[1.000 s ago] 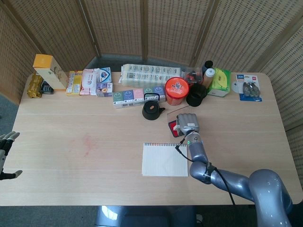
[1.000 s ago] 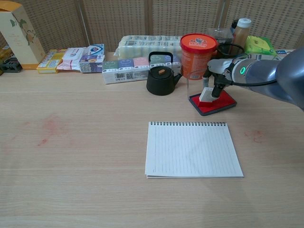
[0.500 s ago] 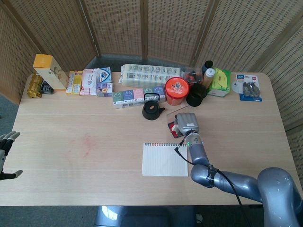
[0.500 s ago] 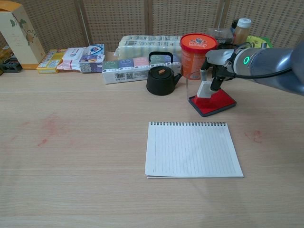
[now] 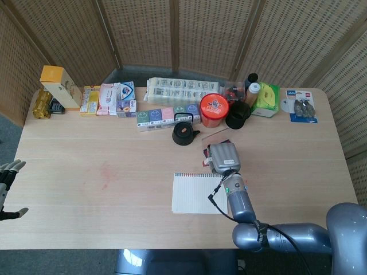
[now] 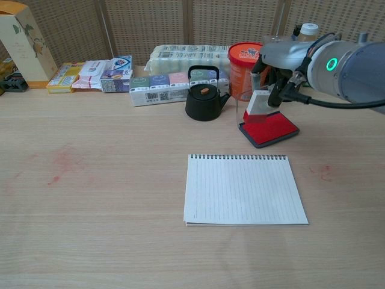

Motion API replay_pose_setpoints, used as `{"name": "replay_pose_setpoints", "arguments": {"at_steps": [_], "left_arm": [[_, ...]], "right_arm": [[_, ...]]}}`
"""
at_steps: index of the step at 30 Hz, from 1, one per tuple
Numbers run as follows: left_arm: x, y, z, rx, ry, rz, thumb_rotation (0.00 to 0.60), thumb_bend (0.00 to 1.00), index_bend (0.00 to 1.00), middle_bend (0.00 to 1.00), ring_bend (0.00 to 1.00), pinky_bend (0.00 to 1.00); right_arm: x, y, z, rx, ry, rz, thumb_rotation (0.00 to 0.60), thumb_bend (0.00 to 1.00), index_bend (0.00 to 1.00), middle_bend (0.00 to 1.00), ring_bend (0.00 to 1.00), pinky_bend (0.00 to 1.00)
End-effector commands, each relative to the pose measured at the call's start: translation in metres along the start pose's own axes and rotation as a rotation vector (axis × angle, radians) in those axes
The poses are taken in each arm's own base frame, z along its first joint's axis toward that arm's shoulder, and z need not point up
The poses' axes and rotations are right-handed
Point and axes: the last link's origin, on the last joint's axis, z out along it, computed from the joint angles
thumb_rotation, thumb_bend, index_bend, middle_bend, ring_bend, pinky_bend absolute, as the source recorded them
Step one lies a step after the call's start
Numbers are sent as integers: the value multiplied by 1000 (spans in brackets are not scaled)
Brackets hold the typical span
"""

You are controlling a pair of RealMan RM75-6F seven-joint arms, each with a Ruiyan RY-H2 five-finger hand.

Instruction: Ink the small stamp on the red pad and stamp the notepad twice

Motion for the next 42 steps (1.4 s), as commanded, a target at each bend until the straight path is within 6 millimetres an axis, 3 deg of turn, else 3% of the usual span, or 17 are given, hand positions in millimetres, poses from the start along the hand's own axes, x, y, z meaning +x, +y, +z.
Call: {"name": "replay_pose_setpoints", "arguments": {"at_steps": [1,14,42], "left_arm": [[0,0,-1,-3,-1,-2,600,0,0,0,0,3],[1,-2,0,-2,-13,-13,600,0,0,0,0,3],[4,-7,0,11,-10,-30,600,0,0,0,0,3]], "right_arm": [[-14,-14,-13,3,-4,-5,600,497,564,932,1000,1000],[-52,-61,-18,-15,-35,22,600,501,569,931,1000,1000],[-73,-87,-15,-115,0,16,600,504,572,932,1000,1000]]}}
